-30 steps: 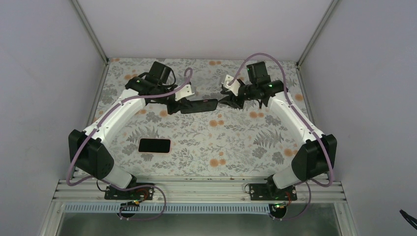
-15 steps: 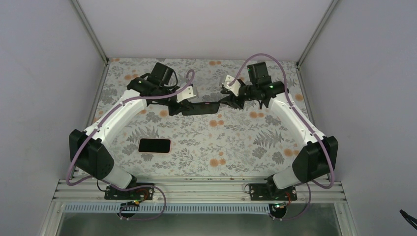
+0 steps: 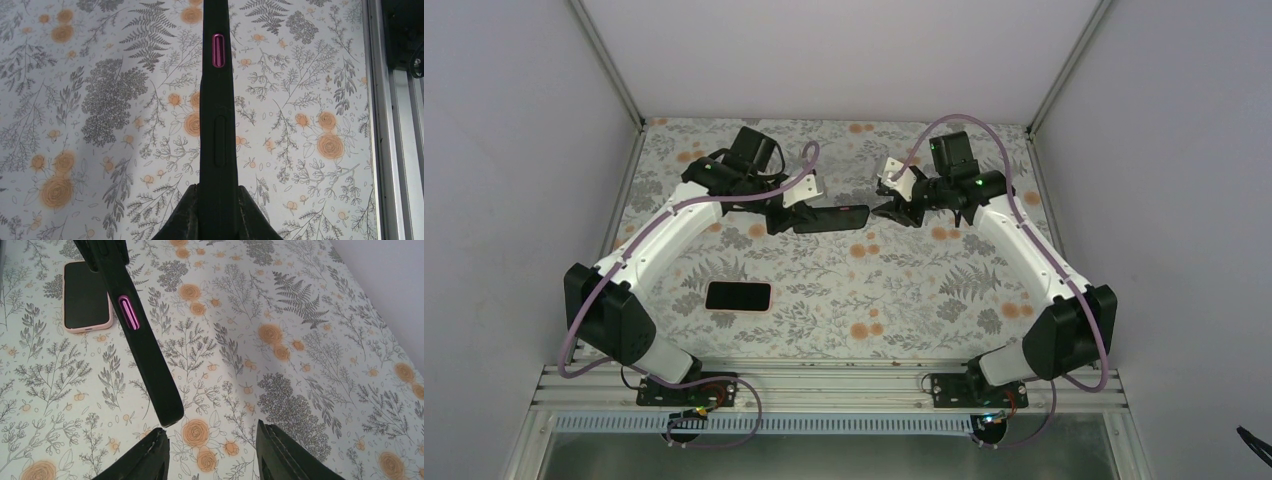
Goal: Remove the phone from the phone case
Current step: Remove the phone case from the phone.
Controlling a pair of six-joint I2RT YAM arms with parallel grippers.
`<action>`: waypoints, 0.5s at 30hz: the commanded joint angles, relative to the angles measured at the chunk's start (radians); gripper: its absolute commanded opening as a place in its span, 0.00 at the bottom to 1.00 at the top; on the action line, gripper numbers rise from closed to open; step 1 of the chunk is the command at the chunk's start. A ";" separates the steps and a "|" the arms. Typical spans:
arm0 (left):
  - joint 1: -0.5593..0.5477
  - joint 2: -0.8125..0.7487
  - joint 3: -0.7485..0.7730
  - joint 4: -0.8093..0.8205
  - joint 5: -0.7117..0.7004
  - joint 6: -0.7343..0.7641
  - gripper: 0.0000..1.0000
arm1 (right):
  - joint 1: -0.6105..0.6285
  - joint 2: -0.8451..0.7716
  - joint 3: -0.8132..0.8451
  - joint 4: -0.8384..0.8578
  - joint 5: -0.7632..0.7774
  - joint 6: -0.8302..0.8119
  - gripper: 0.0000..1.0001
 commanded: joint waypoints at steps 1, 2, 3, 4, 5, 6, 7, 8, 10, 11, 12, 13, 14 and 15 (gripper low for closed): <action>0.001 -0.009 0.028 0.029 0.047 0.008 0.02 | 0.009 0.002 0.014 0.008 -0.028 -0.001 0.47; 0.001 -0.010 0.027 0.029 0.047 0.008 0.02 | 0.009 0.008 0.020 0.006 -0.033 -0.001 0.47; 0.001 -0.010 0.025 0.030 0.047 0.007 0.02 | 0.009 0.014 0.025 0.004 -0.036 0.000 0.47; 0.001 -0.012 0.026 0.032 0.050 0.007 0.02 | 0.009 0.020 0.031 0.002 -0.041 0.000 0.46; 0.001 -0.012 0.024 0.032 0.052 0.007 0.02 | 0.009 0.024 0.037 0.000 -0.045 0.000 0.46; 0.001 -0.012 0.022 0.034 0.052 0.007 0.02 | 0.010 0.028 0.041 -0.001 -0.049 0.000 0.46; 0.001 -0.012 0.023 0.035 0.051 0.007 0.02 | 0.011 0.031 0.044 -0.003 -0.053 0.000 0.46; 0.001 -0.013 0.021 0.035 0.049 0.007 0.02 | 0.011 0.033 0.047 -0.005 -0.057 -0.001 0.46; 0.001 -0.011 0.019 0.037 0.046 0.007 0.02 | 0.011 0.033 0.051 -0.010 -0.065 -0.005 0.46; 0.000 -0.013 0.018 0.038 0.046 0.008 0.02 | 0.011 0.034 0.052 -0.012 -0.069 -0.006 0.46; 0.001 -0.011 0.016 0.039 0.047 0.008 0.02 | 0.011 0.033 0.051 -0.013 -0.068 -0.008 0.46; 0.001 -0.010 0.016 0.040 0.047 0.009 0.02 | 0.011 0.034 0.050 -0.011 -0.066 -0.007 0.46; 0.001 -0.010 0.018 0.039 0.051 0.008 0.02 | 0.011 0.034 0.051 -0.009 -0.064 -0.006 0.46; 0.001 -0.009 0.019 0.035 0.056 0.010 0.02 | 0.011 0.036 0.051 -0.007 -0.061 -0.005 0.46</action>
